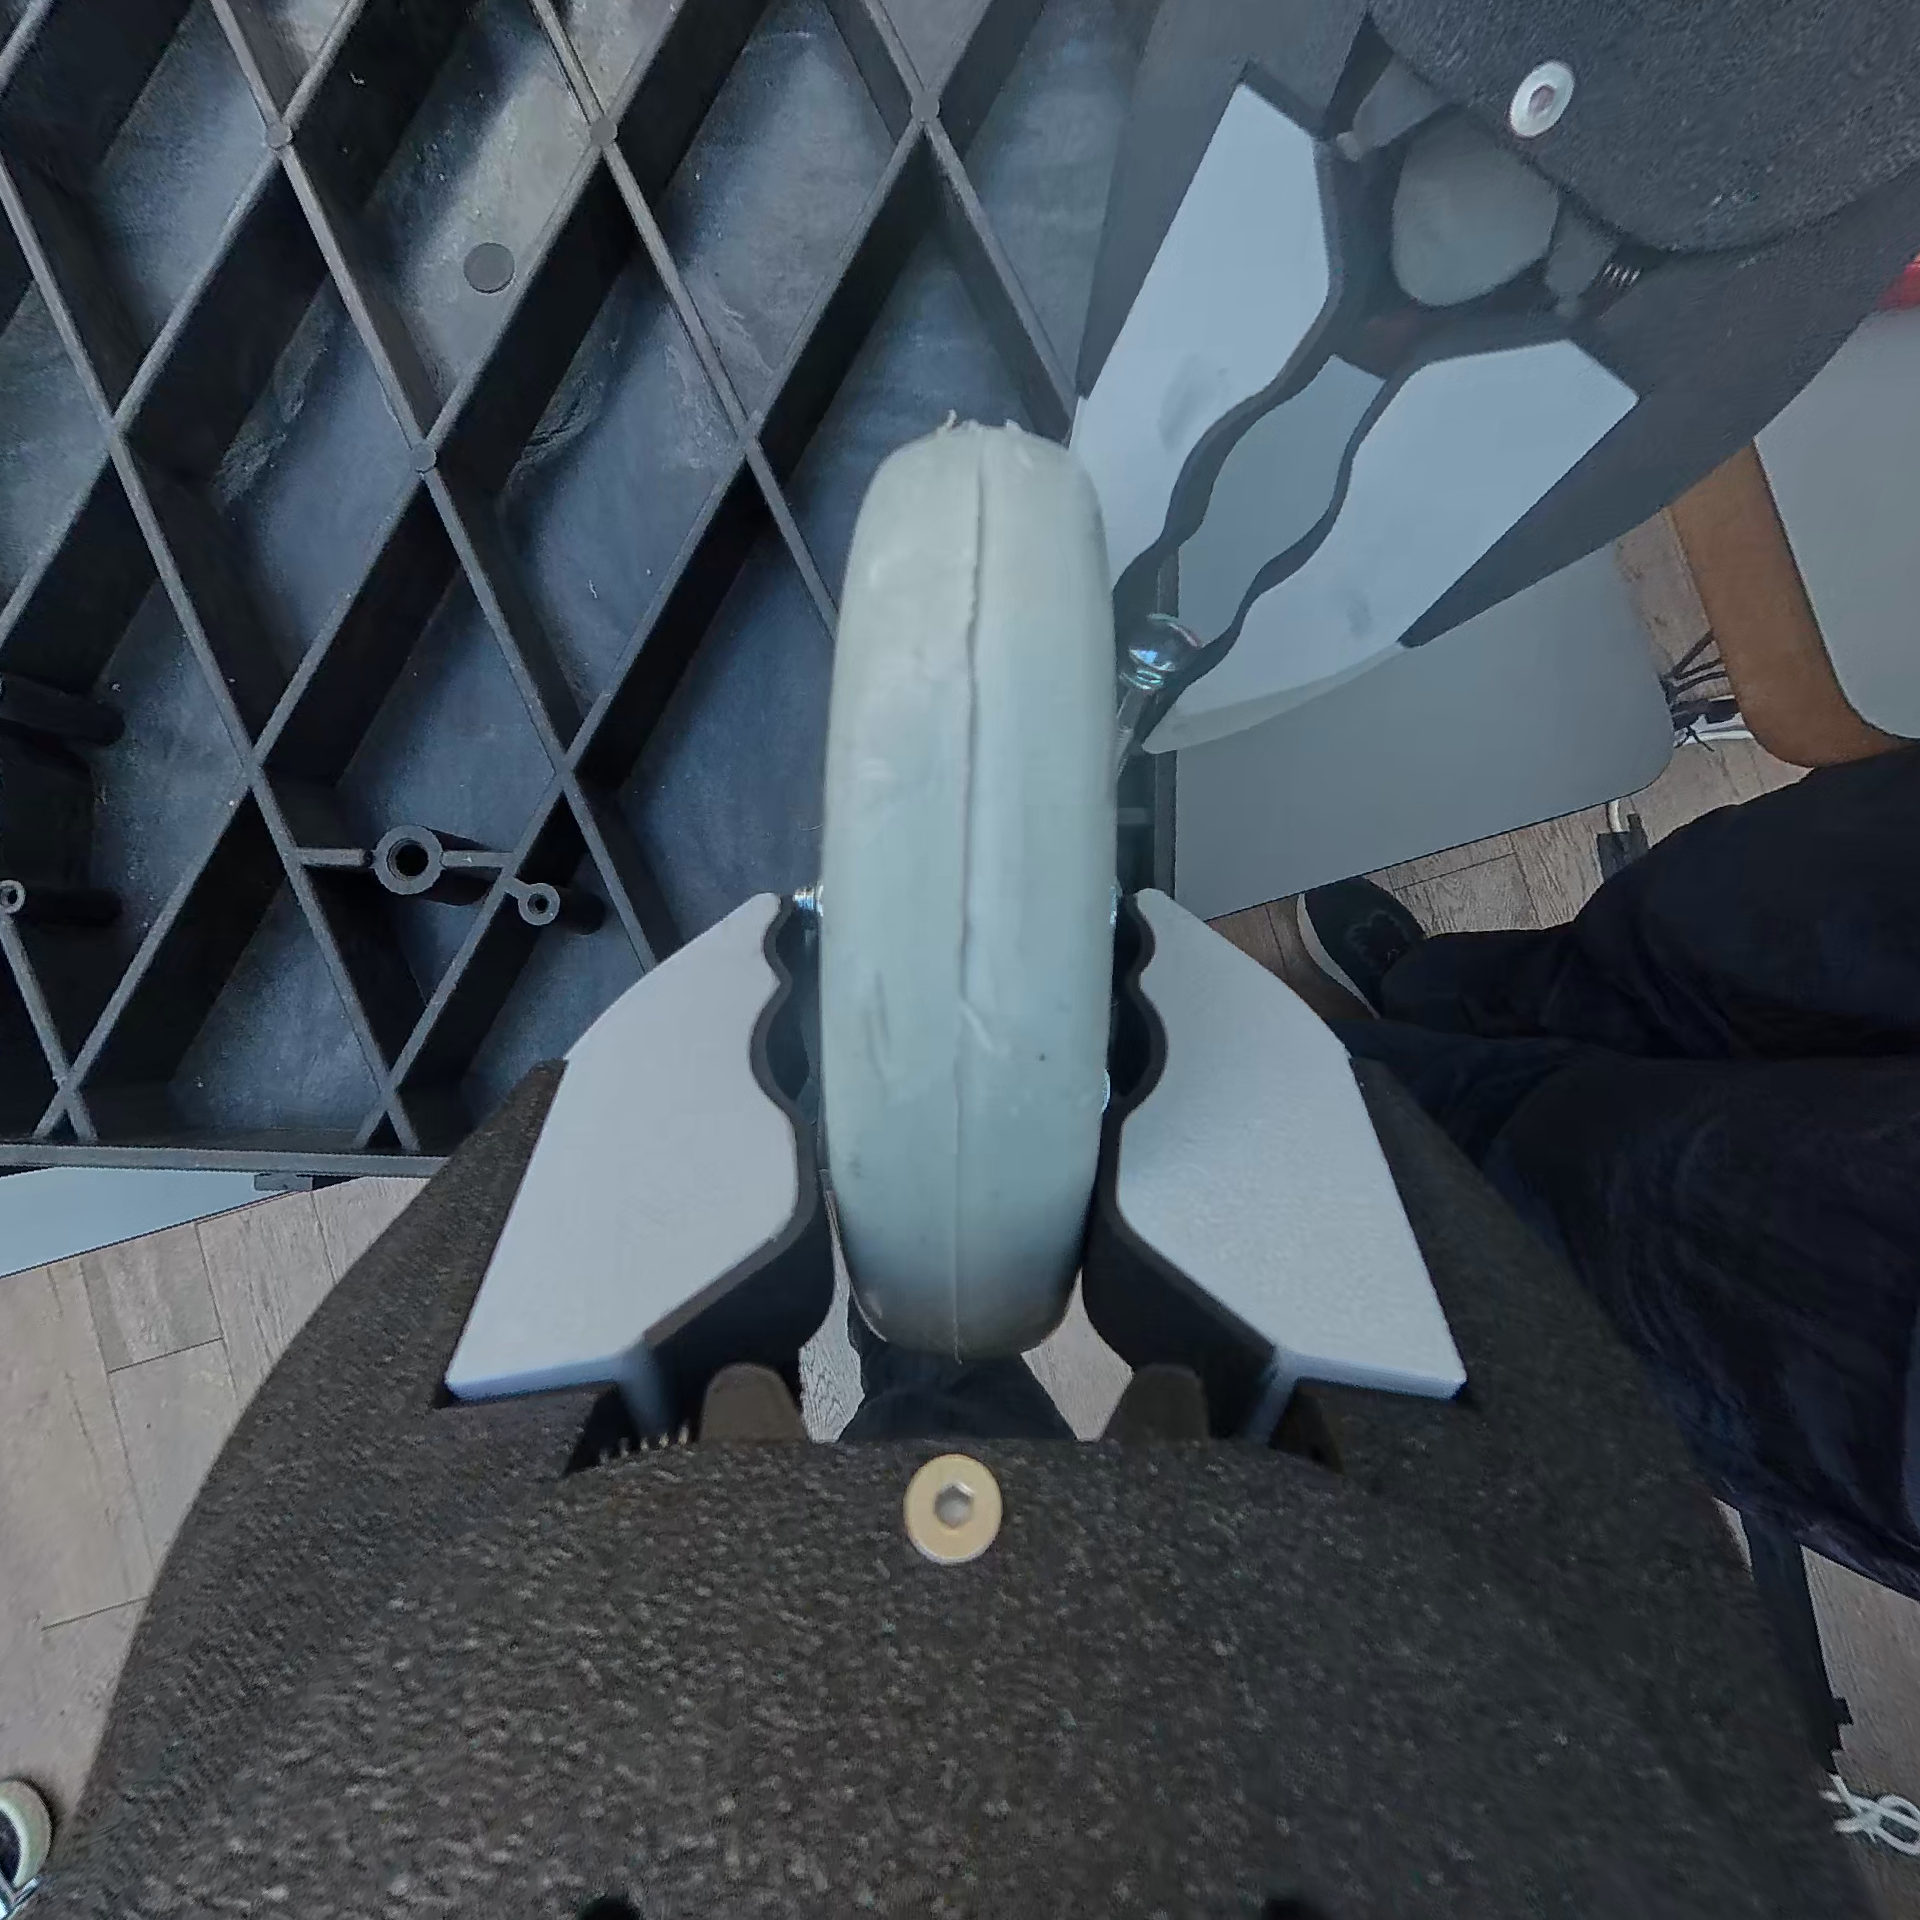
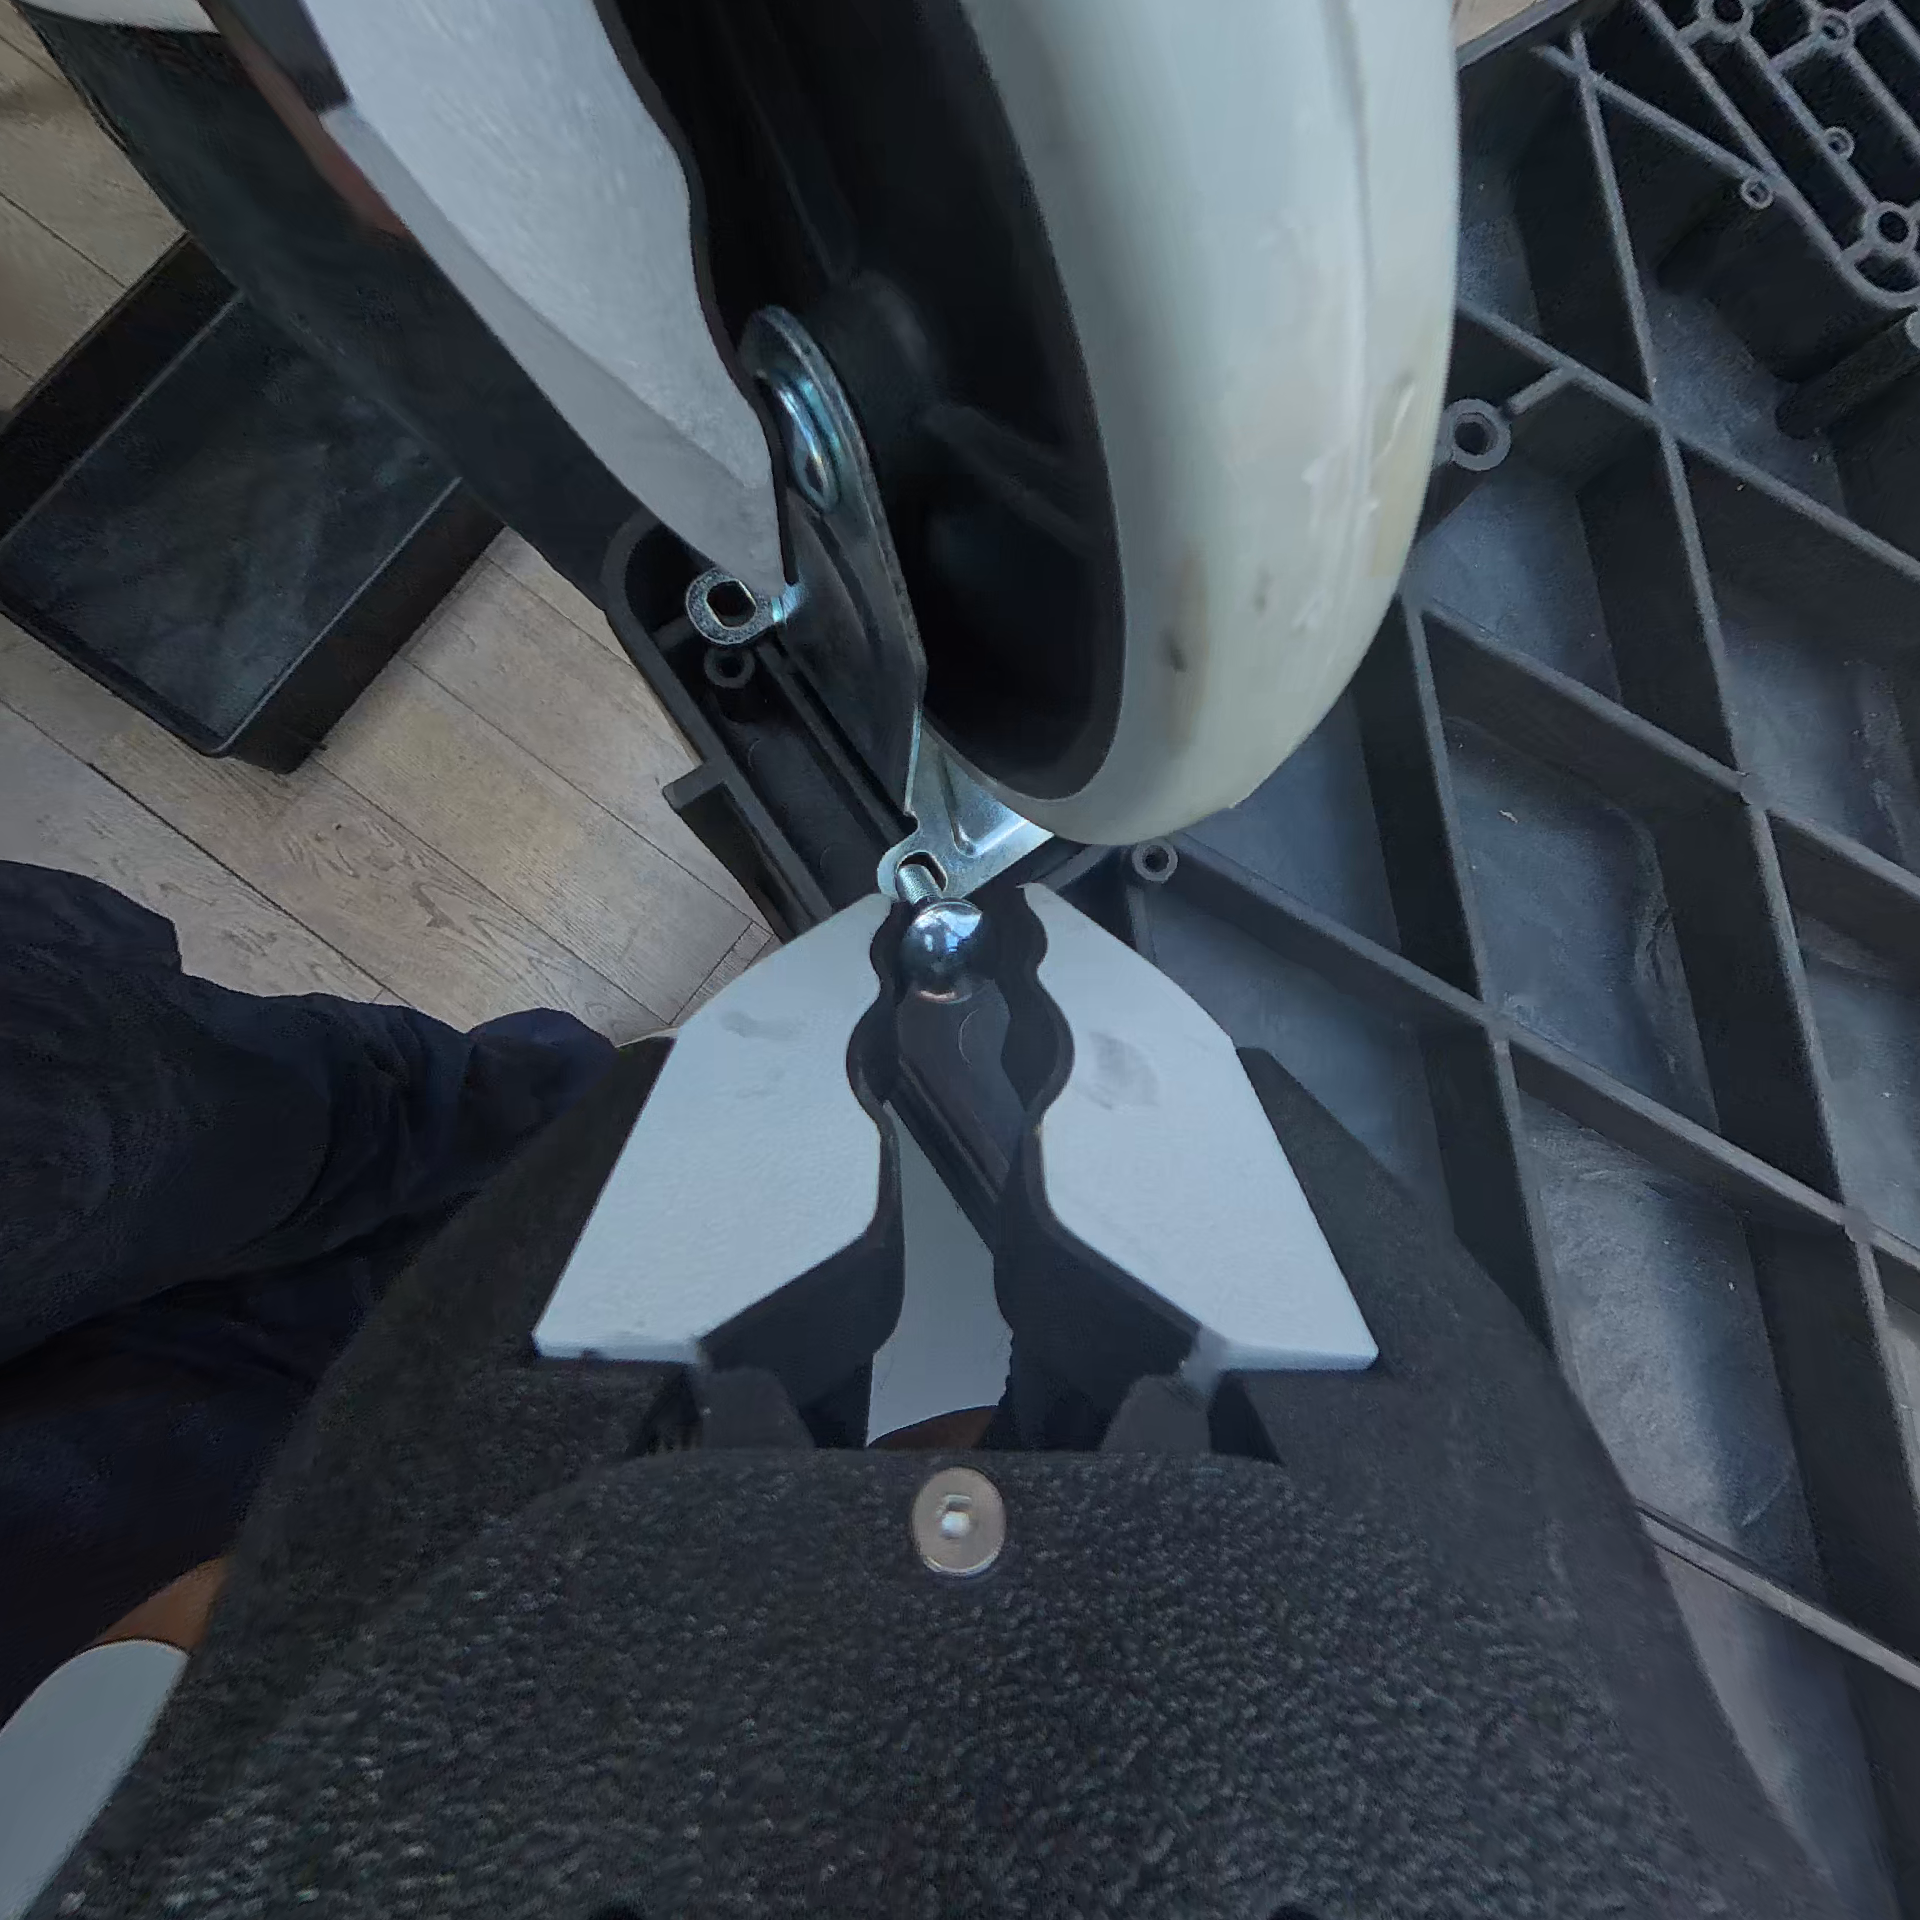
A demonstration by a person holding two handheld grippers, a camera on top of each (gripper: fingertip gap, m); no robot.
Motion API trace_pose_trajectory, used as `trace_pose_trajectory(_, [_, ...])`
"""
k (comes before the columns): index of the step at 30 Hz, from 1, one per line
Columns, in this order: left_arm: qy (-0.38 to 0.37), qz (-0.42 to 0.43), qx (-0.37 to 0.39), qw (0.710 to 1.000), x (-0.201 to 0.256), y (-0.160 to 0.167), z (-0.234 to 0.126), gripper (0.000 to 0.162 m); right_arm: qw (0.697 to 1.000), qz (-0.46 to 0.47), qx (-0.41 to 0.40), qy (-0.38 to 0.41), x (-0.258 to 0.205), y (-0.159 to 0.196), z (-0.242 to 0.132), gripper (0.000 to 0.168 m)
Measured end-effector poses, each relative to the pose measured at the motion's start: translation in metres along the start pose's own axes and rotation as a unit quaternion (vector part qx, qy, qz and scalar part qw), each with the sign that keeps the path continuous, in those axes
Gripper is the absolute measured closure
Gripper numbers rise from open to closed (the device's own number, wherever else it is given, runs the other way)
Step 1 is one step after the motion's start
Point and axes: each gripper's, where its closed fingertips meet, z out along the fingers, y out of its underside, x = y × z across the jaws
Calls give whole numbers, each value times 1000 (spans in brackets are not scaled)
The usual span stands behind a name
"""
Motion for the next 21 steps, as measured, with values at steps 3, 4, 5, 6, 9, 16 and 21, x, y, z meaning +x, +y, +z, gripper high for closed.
trace_pose_trajectory(3, [0, 0, -1, 1000, 0, 0, 0, 105, 1000, -4, -10, 3, 0, 3, 3, 152])
trace_pose_trajectory(4, [0, 0, -1, 1000, 0, 0, 0, 105, 1000, -5, -12, 5, 1, 3, 4, 152])
trace_pose_trajectory(5, [1, 0, -2, 1000, 0, 0, 0, 105, 1000, -5, -14, 7, 1, 3, 5, 152])
trace_pose_trajectory(6, [1, 0, -3, 1000, 0, 0, 0, 105, 1000, -4, -17, 8, 2, 3, 5, 152])
trace_pose_trajectory(9, [2, -2, -3, 1000, 0, 0, 0, 105, 1000, -7, -25, 10, 3, 4, 7, 152])
trace_pose_trajectory(16, [3, -8, 0, 1000, 0, 0, 0, 105, 999, -22, -36, 9, 0, 2, 13, 152])
trace_pose_trajectory(21, [6, -13, 4, 1000, -1, -1, 0, 105, 999, -27, -40, 11, 1, 2, 15, 152])
